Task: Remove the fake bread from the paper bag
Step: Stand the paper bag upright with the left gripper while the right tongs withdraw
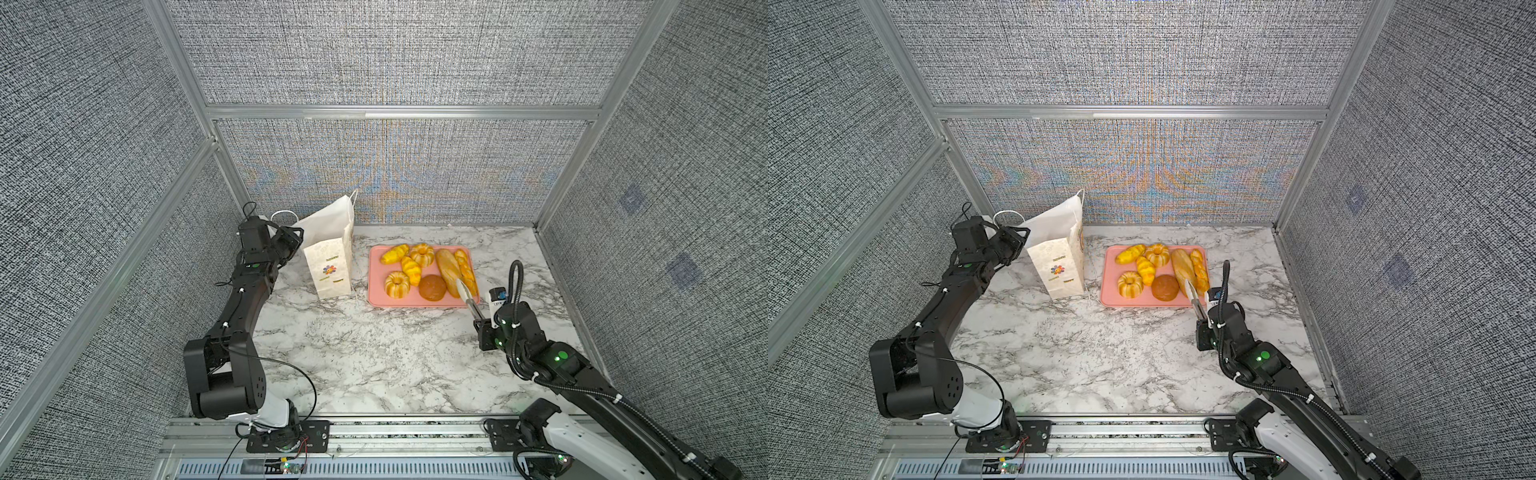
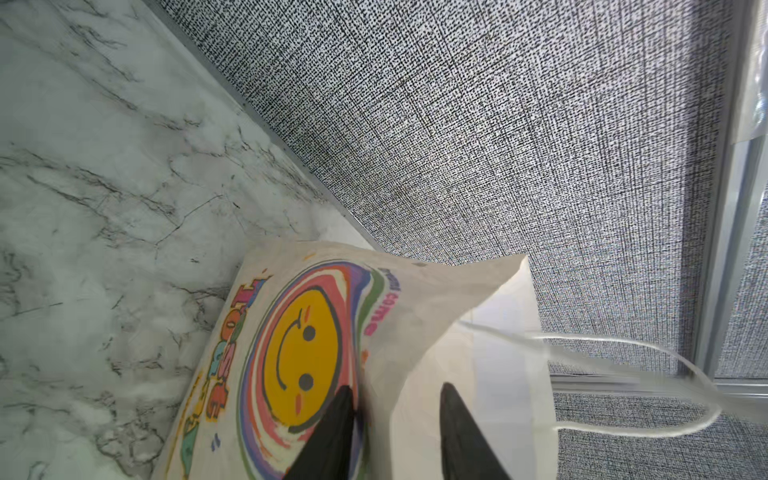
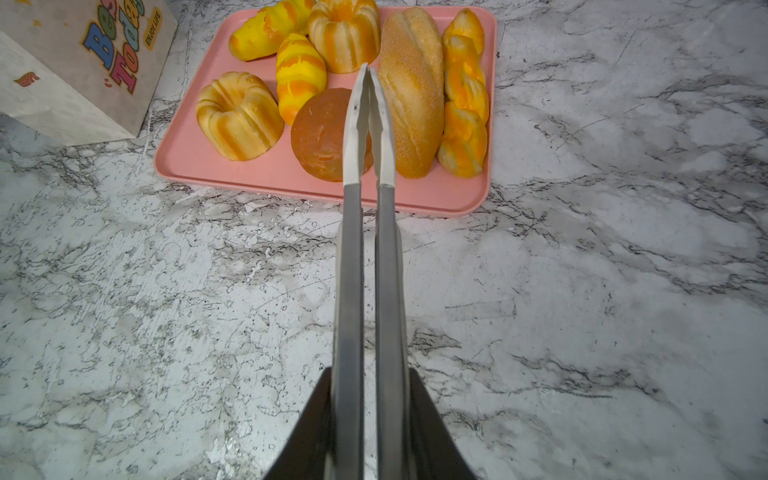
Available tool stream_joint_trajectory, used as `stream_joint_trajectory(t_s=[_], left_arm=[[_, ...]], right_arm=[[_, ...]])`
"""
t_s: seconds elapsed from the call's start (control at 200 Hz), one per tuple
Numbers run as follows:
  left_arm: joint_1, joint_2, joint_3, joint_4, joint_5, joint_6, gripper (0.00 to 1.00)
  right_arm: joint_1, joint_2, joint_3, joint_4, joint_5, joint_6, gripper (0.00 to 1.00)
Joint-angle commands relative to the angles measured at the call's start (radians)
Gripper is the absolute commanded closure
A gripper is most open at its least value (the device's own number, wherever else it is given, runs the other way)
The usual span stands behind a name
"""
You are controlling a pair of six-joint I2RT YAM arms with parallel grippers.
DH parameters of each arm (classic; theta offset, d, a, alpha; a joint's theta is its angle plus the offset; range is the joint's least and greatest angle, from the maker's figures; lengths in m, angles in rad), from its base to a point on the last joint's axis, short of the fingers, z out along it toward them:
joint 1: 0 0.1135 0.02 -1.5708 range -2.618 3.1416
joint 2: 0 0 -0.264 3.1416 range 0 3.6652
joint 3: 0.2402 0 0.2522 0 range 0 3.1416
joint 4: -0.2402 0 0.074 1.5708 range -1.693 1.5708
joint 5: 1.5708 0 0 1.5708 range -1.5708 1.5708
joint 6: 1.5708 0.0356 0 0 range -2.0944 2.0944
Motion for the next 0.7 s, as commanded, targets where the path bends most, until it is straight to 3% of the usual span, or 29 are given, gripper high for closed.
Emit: stream_joint_trajectory(t_s=[0.0, 0.295, 0.34, 0.365, 0.4, 0.695], left_arm=[[0.001, -0.005, 0.032, -0.032, 0.000, 0.078, 0.53], [0.000, -0.013, 0.133, -0.224, 0.015, 0.241, 0.32], [0.000, -0.022, 0.138, -0.253, 0.012, 0.265, 0.25], [0.001, -0.029, 0.137, -0.260, 0.009, 0.279, 0.11], [0.000, -0.043, 0.131, -0.271, 0.002, 0.300, 0.01], [0.002, -0.227, 0.071, -0.344, -0.135, 0.455, 0.01]], right_arm=[[0.001, -0.005, 0.011, -0.008, -0.001, 0.008, 0.73], [0.000, 0.000, 0.013, -0.001, -0.001, 0.014, 0.73], [0.000, 0.002, 0.015, 0.000, -0.001, 0.013, 0.73], [0.000, 0.003, 0.017, 0.000, -0.001, 0.013, 0.73], [0.001, 0.006, 0.017, 0.001, 0.004, 0.011, 0.73], [-0.030, 0.058, 0.083, 0.008, 0.071, -0.027, 0.73]])
